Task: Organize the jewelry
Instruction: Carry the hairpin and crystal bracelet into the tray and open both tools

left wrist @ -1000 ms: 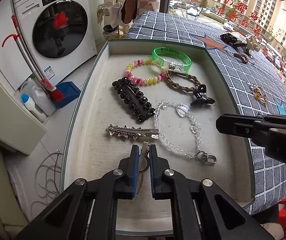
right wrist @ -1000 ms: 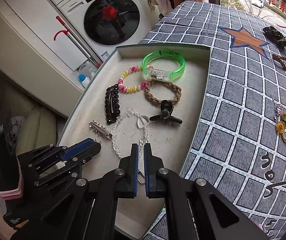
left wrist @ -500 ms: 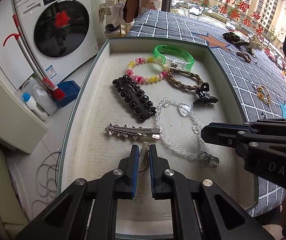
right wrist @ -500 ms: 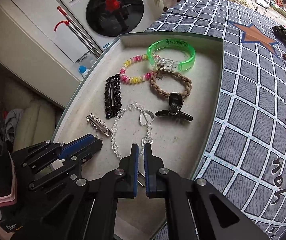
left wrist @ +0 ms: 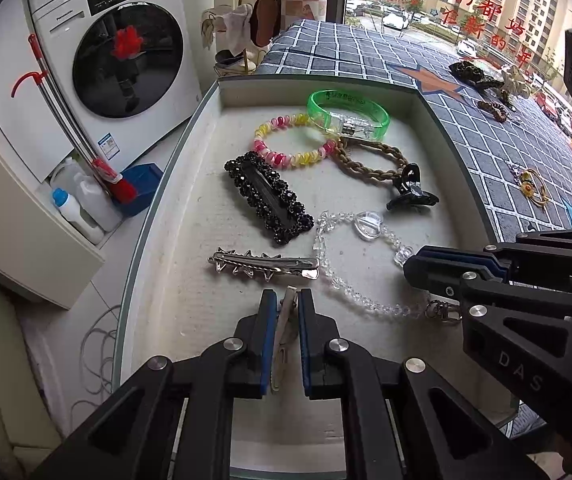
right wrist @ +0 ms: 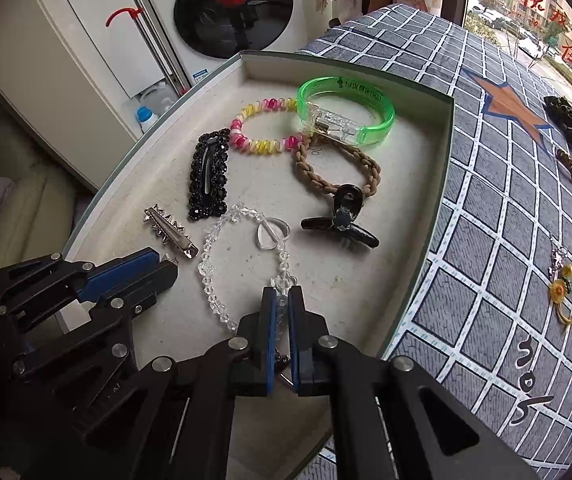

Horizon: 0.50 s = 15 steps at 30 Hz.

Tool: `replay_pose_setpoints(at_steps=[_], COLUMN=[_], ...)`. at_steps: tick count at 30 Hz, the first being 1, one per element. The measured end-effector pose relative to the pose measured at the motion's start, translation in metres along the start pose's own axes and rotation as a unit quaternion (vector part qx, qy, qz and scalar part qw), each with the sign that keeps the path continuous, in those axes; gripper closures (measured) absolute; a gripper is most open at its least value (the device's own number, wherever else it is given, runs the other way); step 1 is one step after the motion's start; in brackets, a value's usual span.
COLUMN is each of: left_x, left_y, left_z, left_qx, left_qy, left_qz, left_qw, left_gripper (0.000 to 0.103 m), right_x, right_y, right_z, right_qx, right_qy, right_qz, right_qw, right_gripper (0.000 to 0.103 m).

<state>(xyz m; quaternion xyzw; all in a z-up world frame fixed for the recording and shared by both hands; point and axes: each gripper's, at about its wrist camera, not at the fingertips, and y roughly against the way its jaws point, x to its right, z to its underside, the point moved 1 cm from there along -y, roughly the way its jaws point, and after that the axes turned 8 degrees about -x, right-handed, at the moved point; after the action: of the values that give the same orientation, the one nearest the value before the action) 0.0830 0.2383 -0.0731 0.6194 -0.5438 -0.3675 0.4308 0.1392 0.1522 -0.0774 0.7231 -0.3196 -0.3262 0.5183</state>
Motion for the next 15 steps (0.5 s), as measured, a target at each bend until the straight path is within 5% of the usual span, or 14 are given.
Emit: replay_pose_setpoints(at_steps=[15], left_x=[0.008], left_y=[0.003], left_z=[-0.001], left_qx=[-0.003], left_qy=[-0.003], left_qz=[-0.005], left_qw=[1.0000], left_gripper=[0.085], right_x=[0.025], right_y=[0.044], right_z=[0.012], right_qx=[0.052], right_qy=[-0.036], right_qz=[-0.029], right_qw=[0.998], right_gripper=[0.097])
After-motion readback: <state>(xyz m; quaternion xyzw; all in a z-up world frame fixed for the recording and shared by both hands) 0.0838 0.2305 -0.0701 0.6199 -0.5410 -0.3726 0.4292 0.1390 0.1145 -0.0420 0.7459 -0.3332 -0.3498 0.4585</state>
